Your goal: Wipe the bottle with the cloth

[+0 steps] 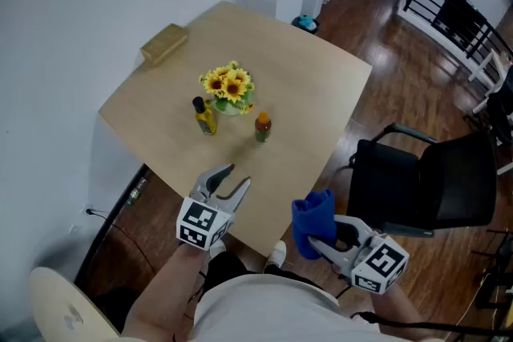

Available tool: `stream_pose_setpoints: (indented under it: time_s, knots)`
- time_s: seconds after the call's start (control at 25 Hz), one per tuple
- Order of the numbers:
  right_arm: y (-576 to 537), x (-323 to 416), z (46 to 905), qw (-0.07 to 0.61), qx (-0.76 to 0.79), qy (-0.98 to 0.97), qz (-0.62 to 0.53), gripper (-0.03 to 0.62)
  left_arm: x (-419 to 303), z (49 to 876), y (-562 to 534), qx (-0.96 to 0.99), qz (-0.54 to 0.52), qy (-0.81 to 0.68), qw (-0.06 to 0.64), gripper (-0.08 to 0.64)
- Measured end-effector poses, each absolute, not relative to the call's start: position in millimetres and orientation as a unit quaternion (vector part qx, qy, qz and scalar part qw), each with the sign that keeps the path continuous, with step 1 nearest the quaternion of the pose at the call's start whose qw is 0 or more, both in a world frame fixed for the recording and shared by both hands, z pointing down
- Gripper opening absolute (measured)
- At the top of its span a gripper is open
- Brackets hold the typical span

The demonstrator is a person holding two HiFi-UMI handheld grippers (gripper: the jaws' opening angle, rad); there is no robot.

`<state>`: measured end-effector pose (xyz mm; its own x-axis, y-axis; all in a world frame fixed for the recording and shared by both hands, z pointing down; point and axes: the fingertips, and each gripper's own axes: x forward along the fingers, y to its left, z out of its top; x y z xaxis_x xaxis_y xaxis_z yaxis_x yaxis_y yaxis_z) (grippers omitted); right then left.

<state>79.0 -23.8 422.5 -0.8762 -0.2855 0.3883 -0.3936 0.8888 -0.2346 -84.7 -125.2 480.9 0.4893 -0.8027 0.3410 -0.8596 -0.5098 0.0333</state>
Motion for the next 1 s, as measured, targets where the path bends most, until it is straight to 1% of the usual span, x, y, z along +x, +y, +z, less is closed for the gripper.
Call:
stream_pose_setpoints:
  time_s: [0.16,0.4,0.56,0.72,0.76,0.8,0.84,1.0]
  knots:
    - [-54.1,77.3,425.1,0.177,0.209,-0.948,0.164,0.158,-94.6,508.9,-196.0,0.854,0.164,-0.483,0.103,0.219]
    - [-79.1,70.4,425.9,0.182,0.282,-0.924,0.185,0.158,-95.3,550.2,-286.8,0.864,0.175,-0.458,0.112,0.222]
    - [-88.0,60.9,425.2,0.191,0.328,-0.905,0.193,0.158,-88.4,568.8,-329.0,0.877,0.177,-0.435,0.106,0.222]
    - [-85.8,52.4,426.9,0.196,0.364,-0.888,0.202,0.158,-75.5,589.6,-347.6,0.893,0.187,-0.396,0.103,0.222]
    - [-84.5,51.5,428.2,0.198,0.372,-0.884,0.204,0.158,-72.8,592.9,-349.6,0.896,0.188,-0.389,0.1,0.216]
    - [-83.0,51.0,429.2,0.199,0.38,-0.88,0.207,0.158,-71.3,594.0,-351.2,0.898,0.187,-0.387,0.096,0.181]
    - [-81.1,50.9,429.7,0.199,0.387,-0.876,0.208,0.158,-70.6,593.9,-352.1,0.899,0.185,-0.385,0.092,0.164]
    - [-74.7,50.4,429.9,0.2,0.405,-0.867,0.212,0.158,-72.0,592.7,-348.1,0.901,0.194,-0.376,0.095,0.158]
